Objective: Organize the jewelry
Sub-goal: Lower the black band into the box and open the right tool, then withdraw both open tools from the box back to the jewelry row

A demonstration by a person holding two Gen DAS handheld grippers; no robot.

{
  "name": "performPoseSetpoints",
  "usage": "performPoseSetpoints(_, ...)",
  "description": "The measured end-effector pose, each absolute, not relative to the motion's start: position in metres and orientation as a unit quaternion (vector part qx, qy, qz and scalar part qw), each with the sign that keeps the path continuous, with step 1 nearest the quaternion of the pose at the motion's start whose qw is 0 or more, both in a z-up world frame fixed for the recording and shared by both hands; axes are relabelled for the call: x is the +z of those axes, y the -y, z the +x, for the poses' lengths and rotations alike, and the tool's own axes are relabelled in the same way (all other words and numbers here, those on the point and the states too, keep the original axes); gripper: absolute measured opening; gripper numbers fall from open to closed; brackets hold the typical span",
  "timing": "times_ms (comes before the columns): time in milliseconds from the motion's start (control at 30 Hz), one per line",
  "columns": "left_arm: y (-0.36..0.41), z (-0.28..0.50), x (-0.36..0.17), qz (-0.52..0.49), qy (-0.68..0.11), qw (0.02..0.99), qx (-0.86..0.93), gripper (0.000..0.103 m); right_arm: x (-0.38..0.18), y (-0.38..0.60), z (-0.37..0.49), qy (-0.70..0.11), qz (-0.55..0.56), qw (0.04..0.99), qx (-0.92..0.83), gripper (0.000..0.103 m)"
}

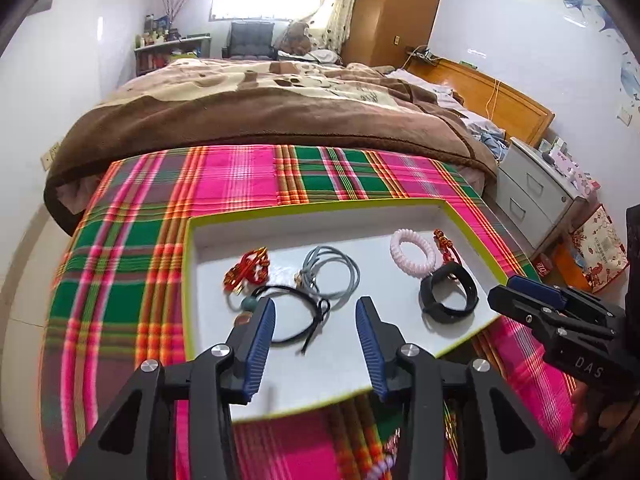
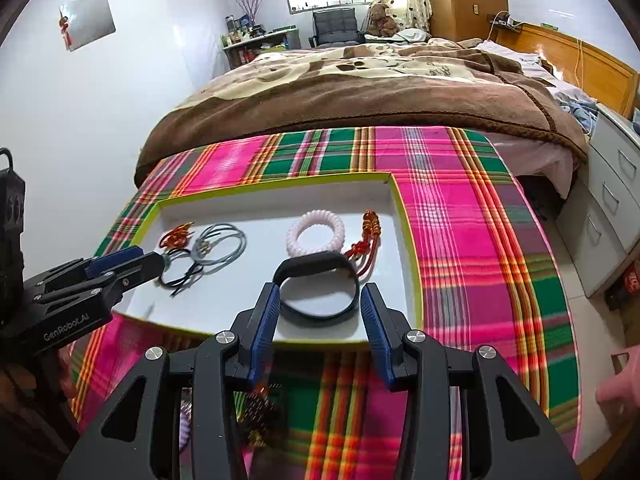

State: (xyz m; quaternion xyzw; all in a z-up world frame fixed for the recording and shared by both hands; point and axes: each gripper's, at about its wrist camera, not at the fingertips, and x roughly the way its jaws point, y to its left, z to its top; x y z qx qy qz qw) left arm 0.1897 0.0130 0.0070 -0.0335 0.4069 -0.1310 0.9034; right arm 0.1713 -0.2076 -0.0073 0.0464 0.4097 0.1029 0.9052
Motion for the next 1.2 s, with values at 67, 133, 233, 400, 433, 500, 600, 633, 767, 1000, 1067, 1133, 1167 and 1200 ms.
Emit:
performPoseSetpoints(67,-0.015,0.179,0.009,-0.027,-0.4,0.908,-0.125,0.042,-0.006,0.208,0.164,-0.405,0.049,0.907,0.104,0.043)
performPoseSetpoints(133,-0.018,0.168,0.01,-0.029,-0.399,0.907,-0.13,0.042,-0.006,0.209,0.158,-0.405,0.052,0.907,0.107,0.043)
performPoseSetpoints(233,-0.025,0.152,0.009,-0.042,-0.399,0.907,-0.13,0.042,-0.006,0.21,0.15,-0.403,0.053,0.907,0.108,0.043)
performPoseSetpoints(400,-0.034,0.126,0.006,-0.05,-0.397,0.907,-0.13,0.042,-0.009,0.213,0.133,-0.403,0.054,0.907,0.111,0.043)
performPoseSetpoints(433,-0.035,0.122,0.006,-0.052,-0.396,0.908,-0.13,0.042,-0.01,0.213,0.131,-0.402,0.055,0.907,0.112,0.043)
performPoseSetpoints(500,-0.038,0.111,0.006,-0.053,-0.392,0.909,-0.131,0.042,-0.013,0.214,0.125,-0.404,0.058,0.906,0.115,0.043)
performPoseSetpoints(600,-0.04,0.096,0.002,-0.051,-0.393,0.908,-0.133,0.042,-0.019,0.213,0.119,-0.405,0.062,0.904,0.121,0.043)
performPoseSetpoints(633,-0.04,0.094,0.001,-0.052,-0.393,0.908,-0.135,0.042,-0.021,0.212,0.117,-0.407,0.063,0.903,0.122,0.043)
performPoseSetpoints(767,-0.043,0.079,-0.01,-0.052,-0.404,0.903,-0.137,0.042,-0.027,0.21,0.11,-0.41,0.069,0.901,0.125,0.043)
performPoseSetpoints(1000,-0.048,0.067,-0.018,-0.077,-0.409,0.896,-0.156,0.042,-0.034,0.203,0.101,-0.411,0.067,0.899,0.134,0.049)
performPoseSetpoints(1067,-0.049,0.065,-0.019,-0.082,-0.41,0.894,-0.163,0.042,-0.035,0.2,0.102,-0.414,0.064,0.898,0.135,0.051)
performPoseSetpoints(1133,-0.048,0.064,-0.022,-0.085,-0.413,0.891,-0.167,0.042,-0.037,0.196,0.105,-0.416,0.059,0.897,0.136,0.051)
performPoseSetpoints(1167,-0.048,0.063,-0.023,-0.086,-0.414,0.89,-0.169,0.042,-0.038,0.195,0.106,-0.416,0.058,0.897,0.136,0.051)
performPoseSetpoints(1200,-0.047,0.063,-0.025,-0.087,-0.417,0.889,-0.17,0.042,-0.039,0.193,0.108,-0.419,0.054,0.896,0.137,0.051)
